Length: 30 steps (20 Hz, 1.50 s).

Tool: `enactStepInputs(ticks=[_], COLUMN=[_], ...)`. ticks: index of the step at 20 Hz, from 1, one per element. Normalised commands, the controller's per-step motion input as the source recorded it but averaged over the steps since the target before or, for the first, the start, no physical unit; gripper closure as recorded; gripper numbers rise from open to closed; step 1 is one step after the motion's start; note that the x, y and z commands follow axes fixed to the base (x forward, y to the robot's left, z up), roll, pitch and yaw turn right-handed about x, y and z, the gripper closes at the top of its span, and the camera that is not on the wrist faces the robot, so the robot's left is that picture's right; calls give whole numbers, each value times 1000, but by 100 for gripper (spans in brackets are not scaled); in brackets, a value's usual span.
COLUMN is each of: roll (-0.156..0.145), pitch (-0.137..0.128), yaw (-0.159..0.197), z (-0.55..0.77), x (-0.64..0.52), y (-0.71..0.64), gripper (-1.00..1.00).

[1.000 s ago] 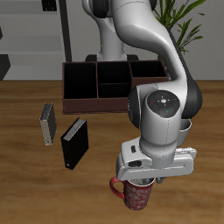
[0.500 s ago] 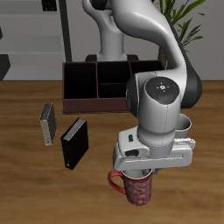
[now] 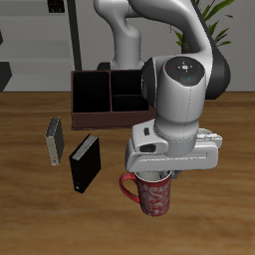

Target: Place the red mug into the back desk caddy's right compartment

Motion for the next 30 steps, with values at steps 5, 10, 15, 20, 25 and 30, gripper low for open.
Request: enactStepInputs(ticks=[5, 10, 15, 20, 25, 30], roll=[41, -4, 4, -9, -47, 9], pitch=[-79, -25, -78, -60, -34, -61], yaw=[-32, -9, 46, 28, 34, 33], z=[551, 318, 440, 325, 227, 198], x=[-509, -283, -385, -298, -294, -407], y=[130, 39, 68, -23, -55, 19], gripper=[100, 100, 100, 100, 100, 100])
